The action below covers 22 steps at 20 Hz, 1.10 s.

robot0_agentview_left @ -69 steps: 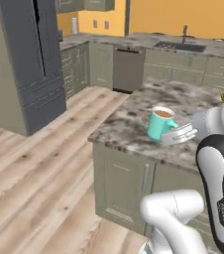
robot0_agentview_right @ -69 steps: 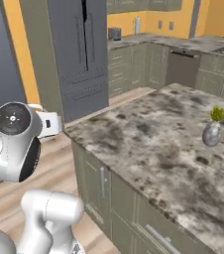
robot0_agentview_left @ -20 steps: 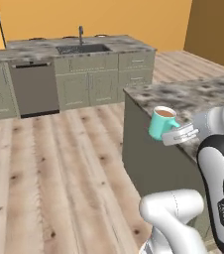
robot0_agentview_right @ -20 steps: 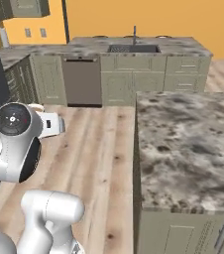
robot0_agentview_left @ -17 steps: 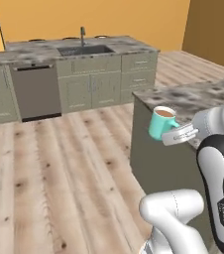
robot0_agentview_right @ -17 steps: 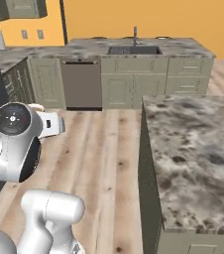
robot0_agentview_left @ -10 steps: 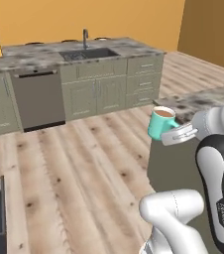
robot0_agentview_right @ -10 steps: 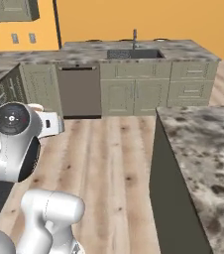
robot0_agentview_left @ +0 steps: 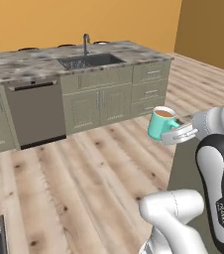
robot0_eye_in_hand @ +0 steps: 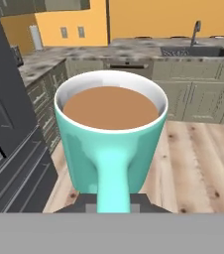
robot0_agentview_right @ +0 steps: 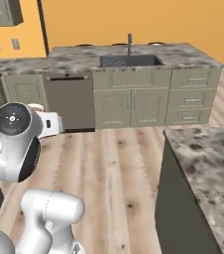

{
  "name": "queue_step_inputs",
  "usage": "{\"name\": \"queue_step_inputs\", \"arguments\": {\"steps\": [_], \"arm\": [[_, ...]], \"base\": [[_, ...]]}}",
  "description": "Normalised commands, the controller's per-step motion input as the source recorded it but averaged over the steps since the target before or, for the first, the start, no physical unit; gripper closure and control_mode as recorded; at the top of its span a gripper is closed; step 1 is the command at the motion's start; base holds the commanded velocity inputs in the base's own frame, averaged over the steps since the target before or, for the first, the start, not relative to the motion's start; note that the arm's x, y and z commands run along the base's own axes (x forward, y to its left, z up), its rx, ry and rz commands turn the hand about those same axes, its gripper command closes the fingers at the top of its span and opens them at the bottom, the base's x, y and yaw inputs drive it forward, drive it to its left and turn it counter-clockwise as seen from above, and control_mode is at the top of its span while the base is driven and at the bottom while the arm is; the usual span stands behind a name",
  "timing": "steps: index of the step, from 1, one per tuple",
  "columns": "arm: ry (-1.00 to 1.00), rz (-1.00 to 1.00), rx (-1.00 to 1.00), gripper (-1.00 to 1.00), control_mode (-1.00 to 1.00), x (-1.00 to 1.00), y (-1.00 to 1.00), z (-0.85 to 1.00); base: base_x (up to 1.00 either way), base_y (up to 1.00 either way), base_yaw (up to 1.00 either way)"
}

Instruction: Pick the cup of tea, navigate to the dining table, and place it on the saucer.

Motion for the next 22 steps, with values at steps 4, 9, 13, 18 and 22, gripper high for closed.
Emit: {"name": "queue_step_inputs", "arguments": {"steps": [4,9,13,18,22], "arm": [[0.00,0.00,0.00,1.00,1.00,0.00,0.00,0.00],[0.00,0.00,0.00,1.00,1.00,0.00,0.00,0.00],[0.00,0.00,0.00,1.00,1.00,0.00,0.00,0.00],[0.00,0.00,0.00,1.00,1.00,0.00,0.00,0.00],[0.00,0.00,0.00,1.00,1.00,0.00,0.00,0.00]], "base": [[1.00,0.19,-0.07],[1.00,0.17,-0.10],[1.00,0.09,-0.19],[1.00,0.02,-0.26],[1.00,0.00,-0.32]]}}
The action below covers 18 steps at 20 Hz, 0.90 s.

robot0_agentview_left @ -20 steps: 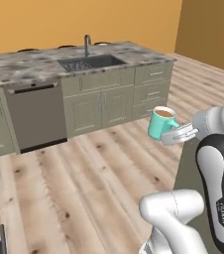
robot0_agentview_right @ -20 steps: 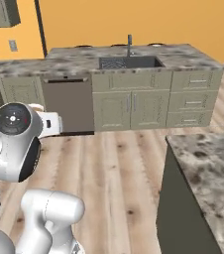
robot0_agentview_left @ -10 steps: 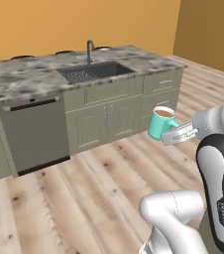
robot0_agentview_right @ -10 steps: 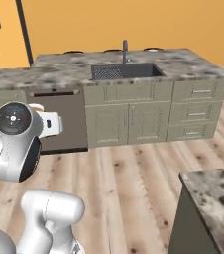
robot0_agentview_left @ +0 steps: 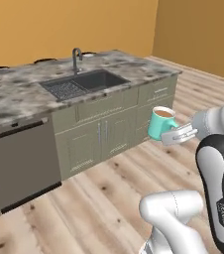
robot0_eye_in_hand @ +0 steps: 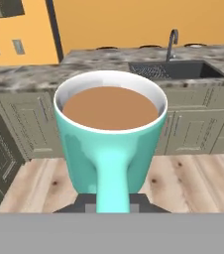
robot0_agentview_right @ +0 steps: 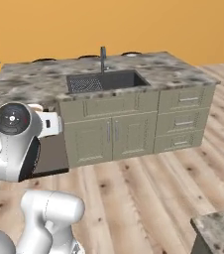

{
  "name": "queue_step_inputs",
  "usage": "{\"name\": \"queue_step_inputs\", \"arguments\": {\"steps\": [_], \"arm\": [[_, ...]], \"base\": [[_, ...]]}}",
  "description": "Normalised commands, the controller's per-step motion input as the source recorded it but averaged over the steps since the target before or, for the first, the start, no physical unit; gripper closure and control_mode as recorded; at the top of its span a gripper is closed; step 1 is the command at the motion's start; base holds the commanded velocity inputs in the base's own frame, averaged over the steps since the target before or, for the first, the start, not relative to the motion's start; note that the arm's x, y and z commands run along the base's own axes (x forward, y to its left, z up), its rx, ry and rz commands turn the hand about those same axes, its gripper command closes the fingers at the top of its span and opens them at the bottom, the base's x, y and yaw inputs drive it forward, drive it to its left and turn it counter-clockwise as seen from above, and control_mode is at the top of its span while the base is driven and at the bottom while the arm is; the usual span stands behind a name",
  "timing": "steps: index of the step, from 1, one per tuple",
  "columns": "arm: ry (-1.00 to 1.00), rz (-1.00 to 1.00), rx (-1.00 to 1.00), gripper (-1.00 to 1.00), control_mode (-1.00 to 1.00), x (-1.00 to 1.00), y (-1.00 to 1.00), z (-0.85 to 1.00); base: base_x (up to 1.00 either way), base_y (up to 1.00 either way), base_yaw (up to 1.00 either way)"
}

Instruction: Pick the cup of tea, navigate to the dining table, and place it on the saucer.

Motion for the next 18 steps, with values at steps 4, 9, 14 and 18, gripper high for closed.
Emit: {"name": "queue_step_inputs", "arguments": {"steps": [4,9,14,18], "arm": [[0.00,0.00,0.00,1.00,1.00,0.00,0.00,0.00],[0.00,0.00,0.00,1.00,1.00,0.00,0.00,0.00],[0.00,0.00,0.00,1.00,1.00,0.00,0.00,0.00],[0.00,0.00,0.00,1.00,1.00,0.00,0.00,0.00]], "base": [[1.00,0.00,-0.45],[1.00,0.00,-0.55],[0.81,0.00,-0.66],[0.78,0.00,-0.68]]}}
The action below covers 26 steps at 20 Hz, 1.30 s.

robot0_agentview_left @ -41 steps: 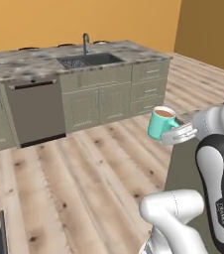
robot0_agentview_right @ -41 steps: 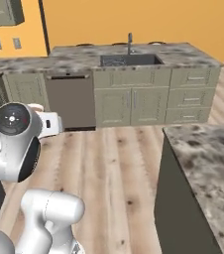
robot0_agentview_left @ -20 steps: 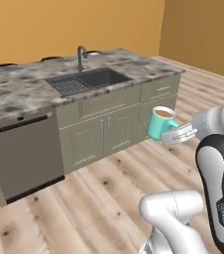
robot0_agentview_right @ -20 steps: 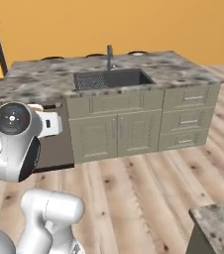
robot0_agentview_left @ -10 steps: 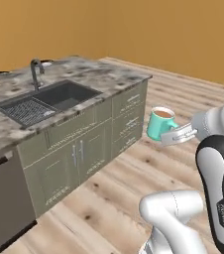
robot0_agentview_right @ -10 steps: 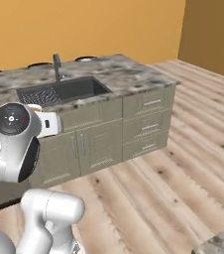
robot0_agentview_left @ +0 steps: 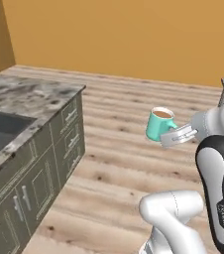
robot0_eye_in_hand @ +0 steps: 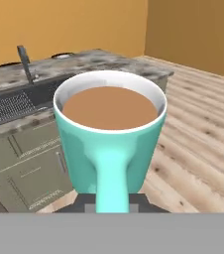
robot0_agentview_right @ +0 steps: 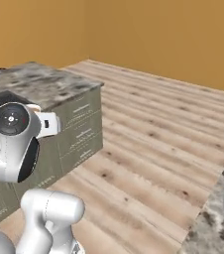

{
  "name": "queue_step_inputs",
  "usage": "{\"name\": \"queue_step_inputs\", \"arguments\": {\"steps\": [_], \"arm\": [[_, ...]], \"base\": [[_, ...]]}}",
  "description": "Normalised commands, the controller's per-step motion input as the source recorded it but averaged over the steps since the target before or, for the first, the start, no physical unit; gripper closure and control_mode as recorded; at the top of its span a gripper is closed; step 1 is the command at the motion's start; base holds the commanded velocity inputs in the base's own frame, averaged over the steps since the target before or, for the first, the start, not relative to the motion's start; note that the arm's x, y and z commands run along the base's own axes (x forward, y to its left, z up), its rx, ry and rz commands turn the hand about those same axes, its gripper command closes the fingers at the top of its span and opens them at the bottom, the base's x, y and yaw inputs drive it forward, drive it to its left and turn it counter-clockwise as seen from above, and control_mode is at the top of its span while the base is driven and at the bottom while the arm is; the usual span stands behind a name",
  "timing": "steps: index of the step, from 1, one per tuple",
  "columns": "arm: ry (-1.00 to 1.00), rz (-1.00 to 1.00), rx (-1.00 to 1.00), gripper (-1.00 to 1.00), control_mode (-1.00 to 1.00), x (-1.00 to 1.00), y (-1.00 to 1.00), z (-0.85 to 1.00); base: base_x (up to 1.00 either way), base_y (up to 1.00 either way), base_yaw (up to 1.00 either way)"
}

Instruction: Pick the cup of tea, navigate to the dining table, and place it on the saucer.

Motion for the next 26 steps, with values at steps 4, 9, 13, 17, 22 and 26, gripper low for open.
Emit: {"name": "queue_step_inputs", "arguments": {"steps": [4,9,13,17,22,26], "arm": [[0.00,0.00,0.00,1.00,1.00,0.00,0.00,0.00],[0.00,0.00,0.00,1.00,1.00,0.00,0.00,0.00],[0.00,0.00,0.00,1.00,1.00,0.00,0.00,0.00],[0.00,0.00,0.00,1.00,1.00,0.00,0.00,0.00],[0.00,0.00,0.00,1.00,1.00,0.00,0.00,0.00],[0.00,0.00,0.00,1.00,1.00,0.00,0.00,0.00]], "base": [[0.96,0.12,-0.55],[1.00,0.53,-0.38],[1.00,0.29,-0.28],[1.00,0.00,-0.02],[1.00,-0.02,0.02],[1.00,0.00,0.08]]}}
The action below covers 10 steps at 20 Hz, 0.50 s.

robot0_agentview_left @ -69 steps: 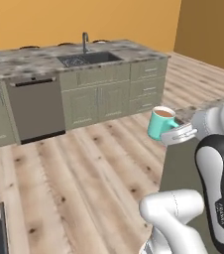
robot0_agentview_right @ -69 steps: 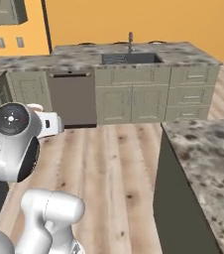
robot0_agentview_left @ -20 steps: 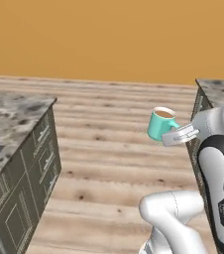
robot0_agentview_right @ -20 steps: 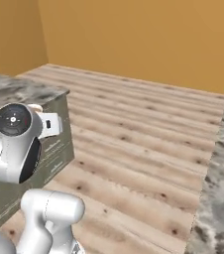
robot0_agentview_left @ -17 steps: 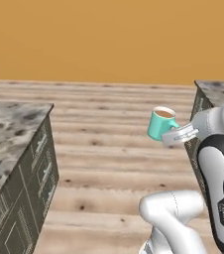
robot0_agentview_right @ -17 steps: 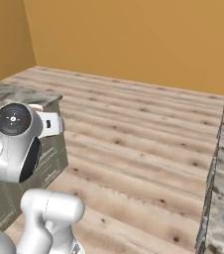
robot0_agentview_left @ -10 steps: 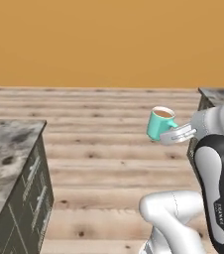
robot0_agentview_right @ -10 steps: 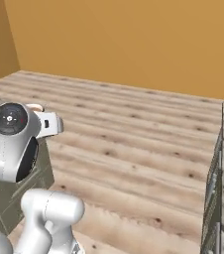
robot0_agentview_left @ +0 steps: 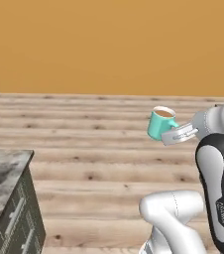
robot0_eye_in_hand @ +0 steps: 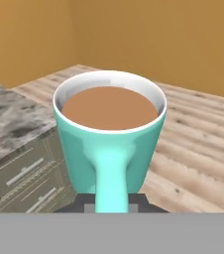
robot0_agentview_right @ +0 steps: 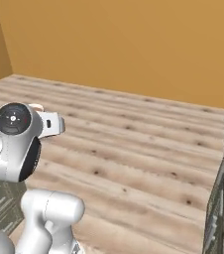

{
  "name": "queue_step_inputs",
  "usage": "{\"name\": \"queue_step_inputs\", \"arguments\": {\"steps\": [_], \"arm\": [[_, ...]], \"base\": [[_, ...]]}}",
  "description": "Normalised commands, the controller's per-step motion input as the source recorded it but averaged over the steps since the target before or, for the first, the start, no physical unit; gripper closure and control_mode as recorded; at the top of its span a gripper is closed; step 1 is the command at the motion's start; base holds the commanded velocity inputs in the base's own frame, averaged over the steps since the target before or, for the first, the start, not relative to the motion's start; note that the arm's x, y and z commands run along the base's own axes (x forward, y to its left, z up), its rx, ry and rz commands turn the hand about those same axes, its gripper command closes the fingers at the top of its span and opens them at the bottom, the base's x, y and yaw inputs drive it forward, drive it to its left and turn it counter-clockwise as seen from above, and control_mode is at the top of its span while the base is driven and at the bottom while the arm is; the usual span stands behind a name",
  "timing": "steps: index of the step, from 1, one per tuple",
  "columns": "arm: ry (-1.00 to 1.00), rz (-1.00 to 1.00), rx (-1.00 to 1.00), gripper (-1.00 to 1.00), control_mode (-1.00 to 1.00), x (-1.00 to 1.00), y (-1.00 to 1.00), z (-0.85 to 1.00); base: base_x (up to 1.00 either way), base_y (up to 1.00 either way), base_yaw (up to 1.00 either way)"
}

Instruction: Pick the cup of tea, navigate to the dining table, and place it on the saucer.

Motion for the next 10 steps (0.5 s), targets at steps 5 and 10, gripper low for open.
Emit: {"name": "queue_step_inputs", "arguments": {"steps": [5,10], "arm": [[0.00,0.00,0.00,1.00,1.00,0.00,0.00,0.00],[0.00,0.00,0.00,1.00,1.00,0.00,0.00,0.00]], "base": [[1.00,-0.03,0.07],[1.00,0.00,0.20]]}}
